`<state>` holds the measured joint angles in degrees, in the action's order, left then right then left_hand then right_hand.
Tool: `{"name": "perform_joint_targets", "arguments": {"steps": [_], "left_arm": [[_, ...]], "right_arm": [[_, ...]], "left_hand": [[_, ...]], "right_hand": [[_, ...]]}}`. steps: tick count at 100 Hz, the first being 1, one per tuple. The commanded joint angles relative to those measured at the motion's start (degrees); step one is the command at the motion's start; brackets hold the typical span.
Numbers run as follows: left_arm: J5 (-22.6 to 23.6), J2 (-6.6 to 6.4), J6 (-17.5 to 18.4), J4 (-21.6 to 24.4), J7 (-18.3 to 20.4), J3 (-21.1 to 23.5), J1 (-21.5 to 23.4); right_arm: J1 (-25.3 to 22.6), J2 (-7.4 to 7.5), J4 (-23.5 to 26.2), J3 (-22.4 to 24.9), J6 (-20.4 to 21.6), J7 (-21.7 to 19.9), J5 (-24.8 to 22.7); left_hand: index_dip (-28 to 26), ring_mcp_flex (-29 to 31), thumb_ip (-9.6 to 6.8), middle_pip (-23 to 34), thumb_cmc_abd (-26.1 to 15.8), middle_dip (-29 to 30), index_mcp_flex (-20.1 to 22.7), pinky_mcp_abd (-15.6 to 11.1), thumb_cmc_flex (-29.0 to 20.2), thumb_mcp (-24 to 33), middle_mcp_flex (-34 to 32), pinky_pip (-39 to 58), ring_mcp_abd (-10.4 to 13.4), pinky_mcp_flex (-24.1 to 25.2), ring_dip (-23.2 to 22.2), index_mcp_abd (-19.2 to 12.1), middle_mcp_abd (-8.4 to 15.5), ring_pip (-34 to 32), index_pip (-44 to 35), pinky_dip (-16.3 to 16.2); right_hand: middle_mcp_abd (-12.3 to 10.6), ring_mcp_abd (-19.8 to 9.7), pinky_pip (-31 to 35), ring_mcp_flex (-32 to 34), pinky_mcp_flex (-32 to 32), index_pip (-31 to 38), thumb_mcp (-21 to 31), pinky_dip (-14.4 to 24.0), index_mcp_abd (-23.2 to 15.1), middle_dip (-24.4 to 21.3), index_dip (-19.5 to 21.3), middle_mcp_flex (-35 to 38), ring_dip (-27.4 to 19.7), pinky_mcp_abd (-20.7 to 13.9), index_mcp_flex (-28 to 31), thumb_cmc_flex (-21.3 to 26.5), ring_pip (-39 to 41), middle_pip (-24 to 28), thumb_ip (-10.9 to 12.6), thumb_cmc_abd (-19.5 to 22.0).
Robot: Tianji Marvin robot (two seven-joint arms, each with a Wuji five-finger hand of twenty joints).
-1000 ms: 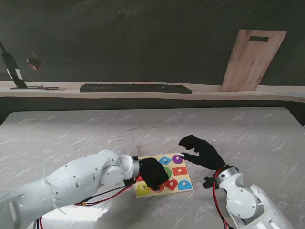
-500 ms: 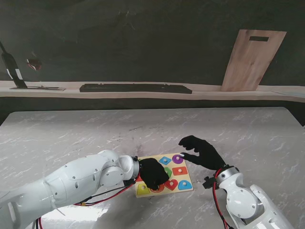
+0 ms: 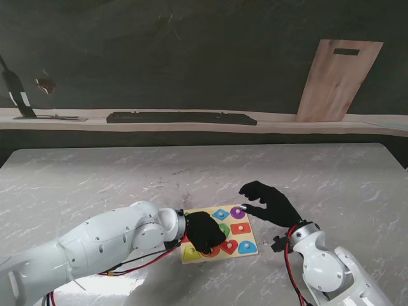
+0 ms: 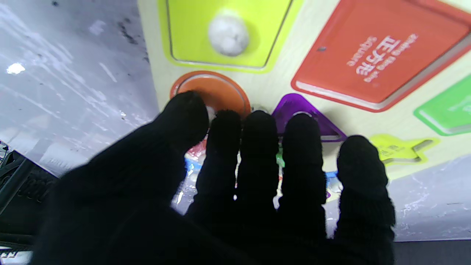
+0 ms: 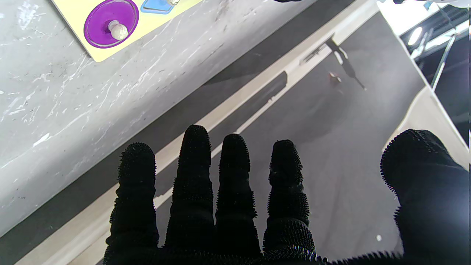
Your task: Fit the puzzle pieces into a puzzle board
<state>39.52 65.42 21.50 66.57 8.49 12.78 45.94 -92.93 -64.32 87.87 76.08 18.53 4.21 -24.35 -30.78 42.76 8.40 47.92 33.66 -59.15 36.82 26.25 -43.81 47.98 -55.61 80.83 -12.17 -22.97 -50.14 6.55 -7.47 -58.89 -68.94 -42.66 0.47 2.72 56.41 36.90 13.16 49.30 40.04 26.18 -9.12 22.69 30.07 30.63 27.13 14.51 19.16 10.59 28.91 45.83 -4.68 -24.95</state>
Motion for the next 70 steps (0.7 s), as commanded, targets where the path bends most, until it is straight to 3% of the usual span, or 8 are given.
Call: {"name": "perform_joint_targets", "arguments": {"steps": [1, 19, 48, 70], "left_arm": [[0.3, -0.46, 0.0, -0.1, 0.4, -0.1, 0.0], [0.2, -0.63, 0.1, -0.1, 1.2, -0.7, -0.6], [1.2, -0.78, -0.6, 0.1, 1.7, -2.1, -1.6], [2.8, -1.07, -1.9, 0.6, 1.4, -2.4, -1.8]], "right_arm": [[-0.4, -0.32, 0.2, -0.1, 0.1, 0.1, -0.1], [-0.4, -0.33, 0.2, -0.1, 0.1, 0.1, -0.2], [-0.4, -0.33, 0.1, -0.1, 0.1, 0.1, -0.2], [-0.4, -0.33, 0.1, 0.0, 0.1, 0.2, -0.2]], "left_hand": [[-0.1, -0.5, 1.56, 2.2, 0.7, 0.0, -1.5, -4.7, -2.8, -1.4, 1.0, -0.2, 2.2, 0.4, -0.9, -3.7, 1.1, 0.0, 2.5, 0.5], [-1.5, 0.4, 2.55, 4.6, 0.0, 1.6, 0.1, -4.2, -2.2, -5.9, 0.6, 0.1, 1.9, -0.2, -0.9, -5.0, 1.1, -0.7, -0.2, 0.3], [-2.3, 1.3, 2.83, 7.2, -1.5, 4.9, 1.3, -3.5, -0.9, -12.2, 0.0, 0.5, 1.5, -0.8, -0.9, -6.1, 1.2, -1.7, -3.3, 0.1], [-3.6, 0.5, 0.98, 7.2, -6.5, 6.6, 2.1, -3.4, 2.5, -19.8, 1.0, 0.0, 1.0, -0.2, -0.8, -3.5, 0.4, -1.3, 0.5, 0.1]], "right_hand": [[-1.4, -0.7, 0.8, 0.4, -0.7, -0.8, -0.6, 1.0, -1.1, 0.4, 0.7, 0.7, 1.0, 0.6, 1.0, -1.2, 0.6, 0.4, 1.5, 1.2], [-1.4, -0.7, 0.8, 0.4, -0.7, -0.8, -0.6, 1.0, -1.1, 0.4, 0.6, 0.7, 1.0, 0.6, 1.0, -1.2, 0.6, 0.4, 1.5, 1.2], [-1.4, -0.7, 0.8, 0.4, -0.8, -0.9, -0.6, 1.0, -1.2, 0.4, 0.6, 0.7, 1.0, 0.6, 1.0, -1.2, 0.6, 0.4, 1.5, 1.2], [-1.4, -0.7, 0.8, 0.4, -0.7, -0.8, -0.6, 1.0, -1.1, 0.5, 0.6, 0.7, 1.0, 0.6, 1.0, -1.2, 0.6, 0.4, 1.6, 1.2]]}}
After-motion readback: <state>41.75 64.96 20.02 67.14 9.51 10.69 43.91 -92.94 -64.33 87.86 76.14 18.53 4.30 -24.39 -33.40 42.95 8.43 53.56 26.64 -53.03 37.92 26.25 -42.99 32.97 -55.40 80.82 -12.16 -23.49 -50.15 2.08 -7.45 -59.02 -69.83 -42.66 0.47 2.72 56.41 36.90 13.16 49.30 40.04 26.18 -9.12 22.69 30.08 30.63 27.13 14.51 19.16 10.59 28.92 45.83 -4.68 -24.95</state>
